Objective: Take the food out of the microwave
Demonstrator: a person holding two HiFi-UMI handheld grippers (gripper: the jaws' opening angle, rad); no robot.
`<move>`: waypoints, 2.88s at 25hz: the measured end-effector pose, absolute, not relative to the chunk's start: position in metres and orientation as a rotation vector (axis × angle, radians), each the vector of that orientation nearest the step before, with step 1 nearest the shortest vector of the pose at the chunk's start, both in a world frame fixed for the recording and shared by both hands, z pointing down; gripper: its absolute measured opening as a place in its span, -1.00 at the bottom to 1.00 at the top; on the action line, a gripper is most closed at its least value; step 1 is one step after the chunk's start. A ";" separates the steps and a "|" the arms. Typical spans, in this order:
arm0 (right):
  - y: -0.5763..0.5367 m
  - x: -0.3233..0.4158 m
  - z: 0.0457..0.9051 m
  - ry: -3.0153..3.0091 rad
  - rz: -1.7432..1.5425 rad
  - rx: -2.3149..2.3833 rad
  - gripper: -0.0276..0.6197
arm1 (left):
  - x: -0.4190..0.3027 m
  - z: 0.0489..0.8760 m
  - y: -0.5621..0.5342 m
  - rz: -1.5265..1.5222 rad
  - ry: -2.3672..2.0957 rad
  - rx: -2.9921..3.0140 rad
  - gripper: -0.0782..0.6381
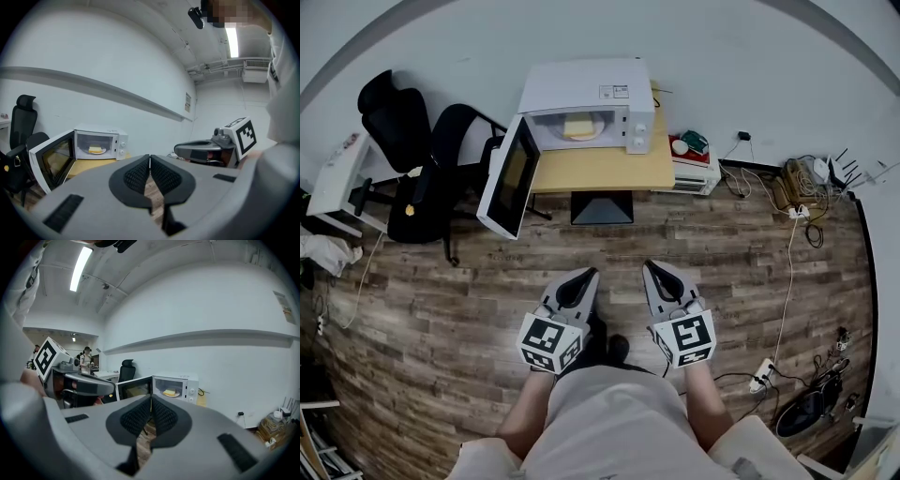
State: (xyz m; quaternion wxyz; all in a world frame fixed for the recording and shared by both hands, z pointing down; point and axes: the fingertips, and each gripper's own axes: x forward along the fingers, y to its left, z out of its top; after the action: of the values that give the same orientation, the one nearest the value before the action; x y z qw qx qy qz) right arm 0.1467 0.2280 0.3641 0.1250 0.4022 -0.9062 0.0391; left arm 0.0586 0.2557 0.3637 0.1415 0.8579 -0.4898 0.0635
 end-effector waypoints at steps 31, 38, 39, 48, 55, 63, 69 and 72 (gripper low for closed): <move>0.022 0.056 0.374 -2.560 0.092 1.167 -0.91 | -0.030 0.379 0.051 0.226 -1.333 2.507 -0.75; 0.003 0.033 0.386 -2.536 0.112 1.195 -0.90 | -0.054 0.385 0.032 0.229 -1.304 2.515 -0.75; 0.002 0.030 0.387 -2.534 0.117 1.199 -0.90 | -0.056 0.387 0.030 0.232 -1.300 2.515 -0.75; -0.002 0.023 0.404 -2.506 0.175 1.204 -0.89 | -0.059 0.394 0.022 0.223 -1.274 2.507 -0.75; -0.015 0.025 0.417 -2.504 0.205 1.185 -0.85 | -0.055 0.403 0.013 0.221 -1.288 2.477 -0.75; -0.049 0.027 0.431 -2.517 0.226 1.117 -0.82 | -0.052 0.407 -0.017 0.237 -1.334 2.432 -0.75; -0.077 0.028 0.437 -2.533 0.232 1.059 -0.77 | -0.047 0.410 -0.044 0.248 -1.368 2.393 -0.75; -0.092 0.027 0.442 -2.542 0.224 1.020 -0.74 | -0.045 0.409 -0.056 0.252 -1.394 2.378 -0.75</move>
State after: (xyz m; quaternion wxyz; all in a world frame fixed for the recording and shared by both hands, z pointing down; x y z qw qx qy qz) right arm 0.0269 -0.0915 0.4415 0.1955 0.3640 -0.9071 0.0800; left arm -0.0455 -0.0561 0.4095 0.1858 0.8442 -0.4948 0.0893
